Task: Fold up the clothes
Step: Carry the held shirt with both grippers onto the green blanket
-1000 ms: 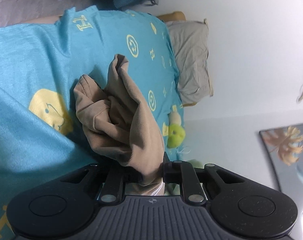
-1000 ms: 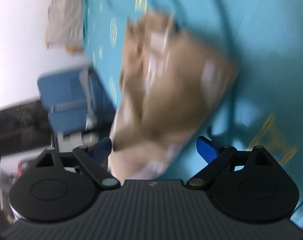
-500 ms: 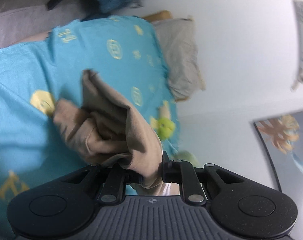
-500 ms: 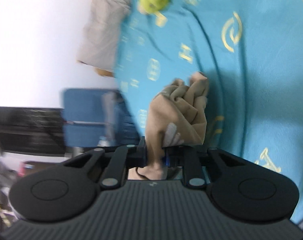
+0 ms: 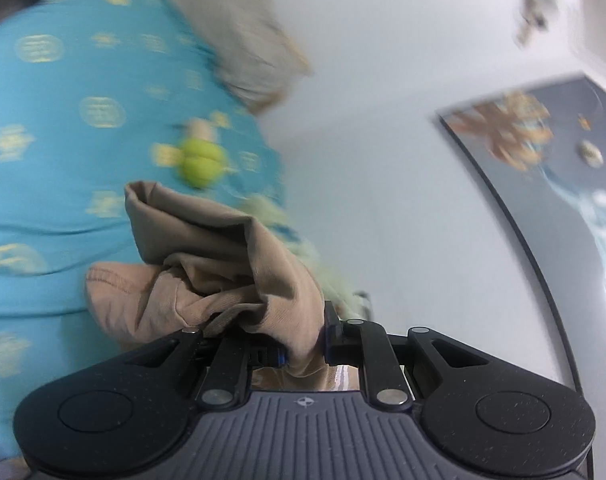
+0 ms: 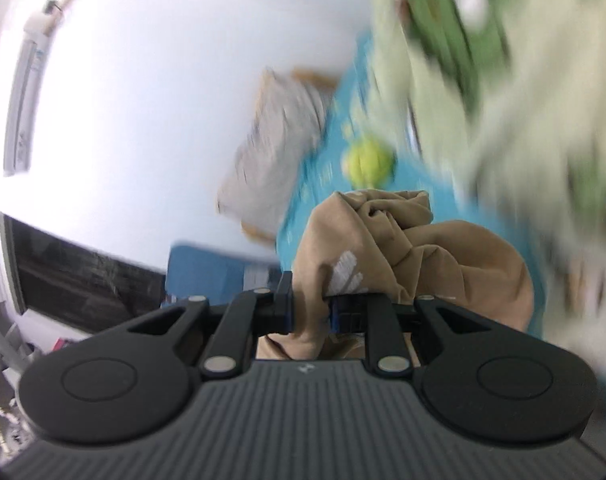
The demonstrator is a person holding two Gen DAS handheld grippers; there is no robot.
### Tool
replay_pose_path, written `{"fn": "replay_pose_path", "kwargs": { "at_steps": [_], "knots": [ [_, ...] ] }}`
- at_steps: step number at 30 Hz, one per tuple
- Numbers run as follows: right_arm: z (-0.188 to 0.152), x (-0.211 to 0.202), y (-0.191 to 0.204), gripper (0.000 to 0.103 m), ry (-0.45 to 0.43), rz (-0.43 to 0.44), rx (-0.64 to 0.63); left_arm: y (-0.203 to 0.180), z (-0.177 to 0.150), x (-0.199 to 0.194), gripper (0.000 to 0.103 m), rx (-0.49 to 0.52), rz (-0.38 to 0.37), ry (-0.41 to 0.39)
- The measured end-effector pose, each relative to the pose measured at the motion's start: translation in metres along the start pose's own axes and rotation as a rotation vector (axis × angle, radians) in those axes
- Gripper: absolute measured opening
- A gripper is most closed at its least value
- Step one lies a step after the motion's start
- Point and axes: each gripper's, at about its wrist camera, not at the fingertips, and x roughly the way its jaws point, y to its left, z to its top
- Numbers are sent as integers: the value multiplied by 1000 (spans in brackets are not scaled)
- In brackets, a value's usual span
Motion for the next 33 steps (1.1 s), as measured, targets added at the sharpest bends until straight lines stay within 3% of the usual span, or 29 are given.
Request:
{"fn": "replay_pose_path", "kwargs": {
  "at_steps": [6,10,12,15,20,27,29,31,33],
  "knots": [
    [148,-38,54,20,-245,-1,-192,-120,4,143,17,107,-208,64],
    [204,-56,54,20,-383,-50,-261,-174,-10,230,17,221,-249,104],
    [218,-55,35,20,-424,-78,-257,-186,-24,261,17,281,-251,124],
    [221,-52,-1,20,-448,-133,-250,-176,-51,295,17,330,-239,169],
    [187,-54,-71,20,-410,-222,-200,-113,-99,317,18,328,-179,287],
    [125,-69,-143,20,-368,-284,-94,-50,-149,293,22,358,-91,346],
    [116,-69,-153,22,-342,-314,-62,-39,-154,284,31,382,-44,340],
    [115,-69,-150,29,-312,-352,-48,-39,-157,278,56,420,10,325],
    [113,-72,-146,31,-283,-391,-31,-49,-155,272,71,468,49,311]
  ]
}}
